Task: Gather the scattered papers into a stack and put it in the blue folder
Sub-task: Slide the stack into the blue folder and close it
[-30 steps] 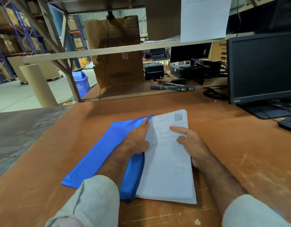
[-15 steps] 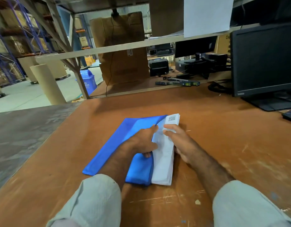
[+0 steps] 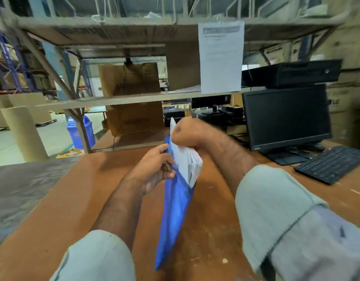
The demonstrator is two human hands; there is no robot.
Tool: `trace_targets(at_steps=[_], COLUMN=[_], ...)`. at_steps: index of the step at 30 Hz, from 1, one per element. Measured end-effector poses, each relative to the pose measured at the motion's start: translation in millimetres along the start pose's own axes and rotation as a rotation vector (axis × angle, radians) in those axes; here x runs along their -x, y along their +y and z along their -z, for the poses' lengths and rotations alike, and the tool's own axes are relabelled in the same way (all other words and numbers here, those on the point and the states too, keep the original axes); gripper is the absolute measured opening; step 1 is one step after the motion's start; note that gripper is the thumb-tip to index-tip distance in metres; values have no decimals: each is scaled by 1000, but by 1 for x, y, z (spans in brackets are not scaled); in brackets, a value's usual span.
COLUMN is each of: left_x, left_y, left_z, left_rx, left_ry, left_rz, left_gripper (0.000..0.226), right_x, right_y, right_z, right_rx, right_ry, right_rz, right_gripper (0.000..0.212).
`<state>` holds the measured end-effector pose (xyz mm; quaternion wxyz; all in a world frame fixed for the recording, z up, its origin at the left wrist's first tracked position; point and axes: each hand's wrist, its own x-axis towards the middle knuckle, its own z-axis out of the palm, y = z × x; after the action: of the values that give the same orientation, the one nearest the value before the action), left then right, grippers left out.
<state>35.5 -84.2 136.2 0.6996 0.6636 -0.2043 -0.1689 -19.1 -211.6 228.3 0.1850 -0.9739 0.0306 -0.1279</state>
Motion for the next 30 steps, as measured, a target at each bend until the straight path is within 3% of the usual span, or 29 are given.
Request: trace_targets(at_steps=[5, 8, 13, 18, 21, 24, 28, 30], left_x=[30, 53, 68, 74, 71, 74, 74, 76], left_y=[1, -7, -4, 0, -1, 11, 15, 5], left_z=[30, 43, 61, 60, 61, 55, 46, 50], left_rx=[86, 30, 0, -59, -29, -3, -2, 29], left_ry=[23, 33, 42, 14, 29, -12, -72, -65], left_rz=[16, 24, 33, 21, 10, -50, -51, -46], left_gripper=[51, 47, 49, 45, 61, 53, 52, 64], right_x=[3, 6, 4, 10, 13, 14, 27, 24], right_y=[-56, -65, -82, -92, -81, -77, -83, -75], right_z=[-19, -60, -62, -58, -45, -23, -47, -68], right_rx=[300, 432, 493, 575, 558, 566, 720, 706], right_ry=[-135, -178, -194, -378, -286, -217, -312, -344], right_rz=[30, 100, 90, 75, 64, 41, 26, 2], right_gripper=[14, 24, 33, 30, 20, 36, 37, 41])
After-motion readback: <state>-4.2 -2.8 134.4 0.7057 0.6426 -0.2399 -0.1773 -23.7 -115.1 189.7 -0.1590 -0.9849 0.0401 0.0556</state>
